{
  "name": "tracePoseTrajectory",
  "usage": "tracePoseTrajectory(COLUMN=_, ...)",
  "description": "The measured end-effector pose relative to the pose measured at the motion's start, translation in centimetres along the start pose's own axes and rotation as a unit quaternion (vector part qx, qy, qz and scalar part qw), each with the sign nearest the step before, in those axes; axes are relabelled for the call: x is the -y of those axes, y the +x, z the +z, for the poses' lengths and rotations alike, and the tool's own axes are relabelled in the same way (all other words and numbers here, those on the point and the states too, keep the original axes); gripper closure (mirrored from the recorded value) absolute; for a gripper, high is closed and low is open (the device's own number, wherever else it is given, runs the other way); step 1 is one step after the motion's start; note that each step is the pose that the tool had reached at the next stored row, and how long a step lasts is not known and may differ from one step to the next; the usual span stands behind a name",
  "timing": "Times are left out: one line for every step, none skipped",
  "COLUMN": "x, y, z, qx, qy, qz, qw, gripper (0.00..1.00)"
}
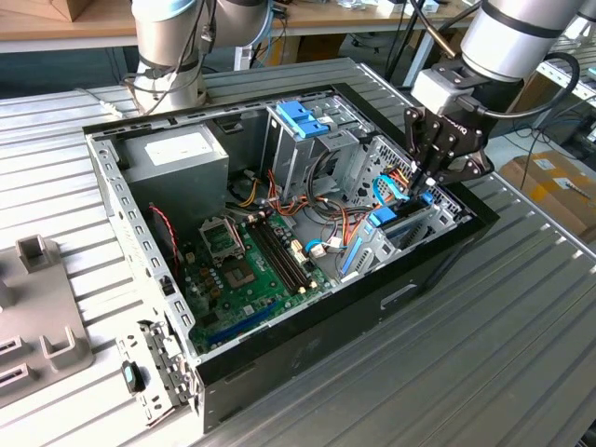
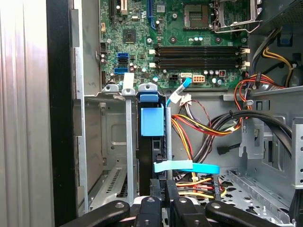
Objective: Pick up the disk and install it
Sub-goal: 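Insert the second disk wire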
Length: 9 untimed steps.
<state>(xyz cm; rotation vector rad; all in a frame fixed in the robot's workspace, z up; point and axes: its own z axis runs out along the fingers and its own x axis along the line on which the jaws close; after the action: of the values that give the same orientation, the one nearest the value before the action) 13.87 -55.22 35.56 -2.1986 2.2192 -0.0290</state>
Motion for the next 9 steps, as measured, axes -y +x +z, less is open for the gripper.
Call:
tracePoseTrajectory(x=0.0, y=0.0, z=0.08, qx=0.0002, qy=0.0, qz=0.0, qw=1.0, gripper=0.84)
tracePoseTrajectory(x=-0.01, y=0.0, z=0.17, qx=0.0001, qy=0.0, qz=0.0, qw=1.0, gripper=0.84)
tracePoseTrajectory(x=-0.01, y=0.0, z=0.25, qx=0.0, qy=0.0, qz=0.0, qw=1.0, gripper=0.84)
tracePoseTrajectory(x=-0.01, y=0.0, z=0.32, qx=0.0, qy=0.0, qz=0.0, qw=1.0, gripper=0.84)
tracePoseTrajectory(x=-0.01, y=0.0, z=0.44, qx=-0.0001, qy=0.0, qz=0.0, qw=1.0, gripper=0.84)
tracePoseTrajectory(x=-0.01, y=0.0, z=0.46, qx=-0.0001, qy=0.0, qz=0.0, qw=1.0, gripper=0.84)
tracePoseTrajectory(x=-0.01, y=0.0, z=0.49, qx=-0.0001, qy=0.0, qz=0.0, qw=1.0, gripper=0.84)
tracePoseTrajectory(x=-0.01, y=0.0, z=0.54, qx=0.0, qy=0.0, qz=0.0, qw=1.0, gripper=0.84)
tracePoseTrajectory(x=-0.01, y=0.0, z=0.59, qx=0.0, qy=0.0, qz=0.0, qw=1.0, gripper=0.84)
